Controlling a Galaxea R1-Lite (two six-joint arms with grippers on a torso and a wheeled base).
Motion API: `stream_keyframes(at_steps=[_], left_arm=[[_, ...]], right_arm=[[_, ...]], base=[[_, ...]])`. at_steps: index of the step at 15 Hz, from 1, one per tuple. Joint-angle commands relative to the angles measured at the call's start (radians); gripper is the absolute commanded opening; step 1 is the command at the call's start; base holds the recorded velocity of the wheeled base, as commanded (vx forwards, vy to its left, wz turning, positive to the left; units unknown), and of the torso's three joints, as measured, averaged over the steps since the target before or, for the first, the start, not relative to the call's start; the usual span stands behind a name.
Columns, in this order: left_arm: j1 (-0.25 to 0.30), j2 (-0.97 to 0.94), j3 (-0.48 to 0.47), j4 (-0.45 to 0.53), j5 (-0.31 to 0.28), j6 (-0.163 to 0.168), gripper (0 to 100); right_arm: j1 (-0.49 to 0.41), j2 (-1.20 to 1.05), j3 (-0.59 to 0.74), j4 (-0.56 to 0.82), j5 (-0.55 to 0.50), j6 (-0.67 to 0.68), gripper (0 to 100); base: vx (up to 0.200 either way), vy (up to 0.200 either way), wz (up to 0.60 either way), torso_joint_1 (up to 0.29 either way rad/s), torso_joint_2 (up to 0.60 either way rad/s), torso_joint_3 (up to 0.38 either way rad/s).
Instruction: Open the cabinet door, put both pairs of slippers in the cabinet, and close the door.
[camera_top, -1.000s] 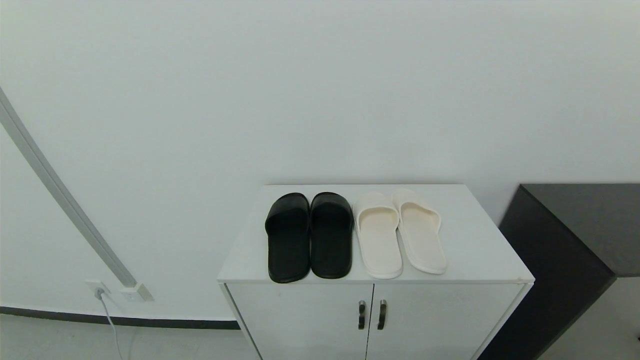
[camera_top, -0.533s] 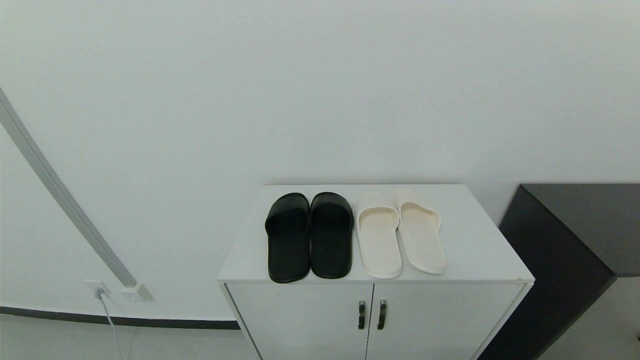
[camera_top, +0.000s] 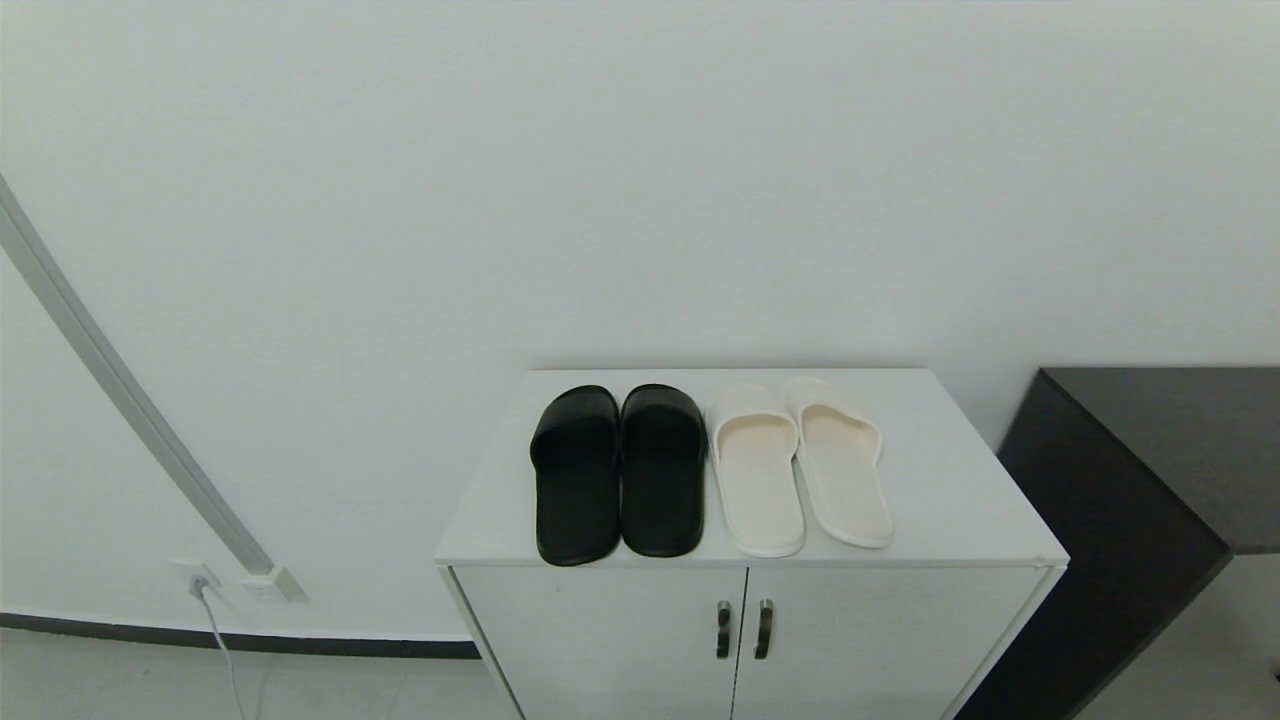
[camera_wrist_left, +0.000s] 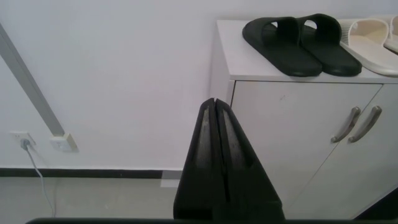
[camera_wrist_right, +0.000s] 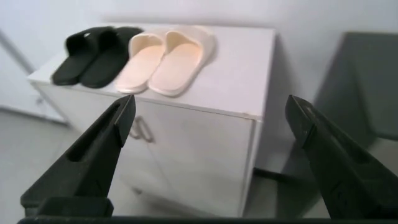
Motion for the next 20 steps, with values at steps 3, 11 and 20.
stream_keyframes(at_steps=[3,11,20], left_arm=[[-0.002,0.001,0.000,0.000,0.000,0.001,0],[0.000,-0.001,0.000,0.000,0.003,0.008,0],[0.000,-0.001,0.000,0.000,-0.001,0.008,0]], right_arm=[[0.367,0.474,-0.174,-0.153,-0.144,0.105,100],[0.628,1.021,-0.446,-0.400,-0.524,0.188,100],[0.642,1.450,-0.670,-0.615,-0.813,0.183,100]], base=[[0.000,0.000,0.00,0.000,0.00,0.000],[0.000,0.000,0.00,0.000,0.00,0.000],[0.000,0.000,0.00,0.000,0.00,0.000]])
